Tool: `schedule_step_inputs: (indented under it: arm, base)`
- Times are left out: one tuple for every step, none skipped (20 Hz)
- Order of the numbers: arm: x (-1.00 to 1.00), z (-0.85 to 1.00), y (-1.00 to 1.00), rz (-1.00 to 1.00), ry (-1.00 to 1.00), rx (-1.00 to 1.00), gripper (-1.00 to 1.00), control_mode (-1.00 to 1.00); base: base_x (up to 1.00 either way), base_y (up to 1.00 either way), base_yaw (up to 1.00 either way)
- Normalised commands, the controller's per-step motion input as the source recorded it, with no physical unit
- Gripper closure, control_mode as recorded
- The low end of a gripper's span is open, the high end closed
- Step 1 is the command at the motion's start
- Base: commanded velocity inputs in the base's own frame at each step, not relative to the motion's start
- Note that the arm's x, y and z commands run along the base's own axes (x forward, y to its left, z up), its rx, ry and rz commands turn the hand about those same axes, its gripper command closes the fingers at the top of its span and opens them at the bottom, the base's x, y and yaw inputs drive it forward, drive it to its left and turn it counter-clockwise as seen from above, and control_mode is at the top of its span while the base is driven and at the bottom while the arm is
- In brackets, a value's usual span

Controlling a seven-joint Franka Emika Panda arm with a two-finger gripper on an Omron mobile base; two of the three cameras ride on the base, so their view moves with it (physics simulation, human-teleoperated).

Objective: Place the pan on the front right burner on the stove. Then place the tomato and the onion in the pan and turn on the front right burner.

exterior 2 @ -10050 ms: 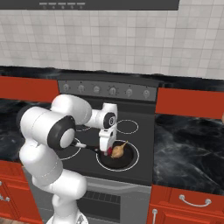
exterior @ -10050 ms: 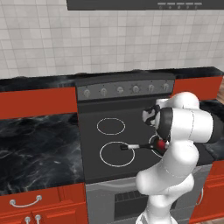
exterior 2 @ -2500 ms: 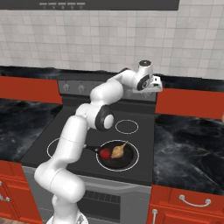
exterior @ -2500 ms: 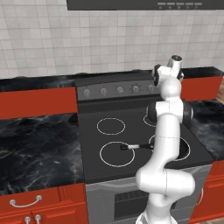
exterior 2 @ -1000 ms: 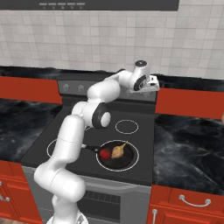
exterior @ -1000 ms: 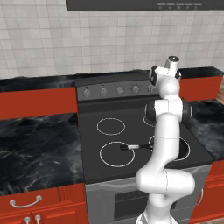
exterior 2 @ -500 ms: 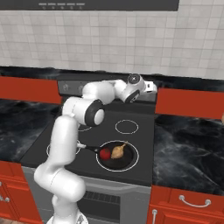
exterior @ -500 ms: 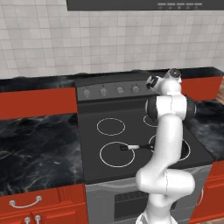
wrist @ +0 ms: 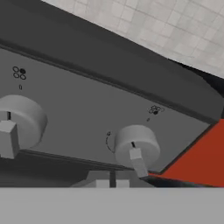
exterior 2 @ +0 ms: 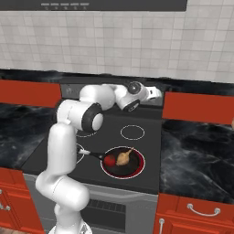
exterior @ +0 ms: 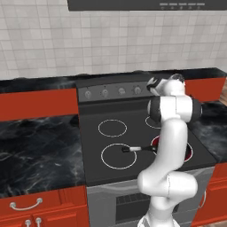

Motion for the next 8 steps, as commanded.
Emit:
schedule_step_inputs:
  arm:
    - [0.0,0.57,0.11,0.03,0.09,0.07,1.0,-1.0]
    - [0.0,0.56,0.11,0.03,0.1,0.06,1.0,-1.0]
    - [0.0,0.49,0.09,0.03,0.11,0.04,1.0,-1.0]
    - [0.0,0.39,0.03,0.05,0.1,0.02,1.0,-1.0]
    - [-0.04,0.31,0.03,0.06,0.06,0.0,1.0,-1.0]
    - [-0.14,0.23,0.0,0.05,0.0,0.0,1.0,-1.0]
    - [-0.1,0.19,0.0,0.06,0.0,0.0,1.0,-1.0]
    - [-0.01,0.18,0.0,0.03,0.0,0.0,1.0,-1.0]
  base:
    - [0.0,0.0,0.0]
    - [0.0,0.0,0.0]
    - [0.0,0.0,0.0]
    - [0.0,0.0,0.0]
    - [0.0,0.0,0.0]
    - [0.0,0.0,0.0]
    - [0.0,0.0,0.0]
    - [0.0,0.0,0.0]
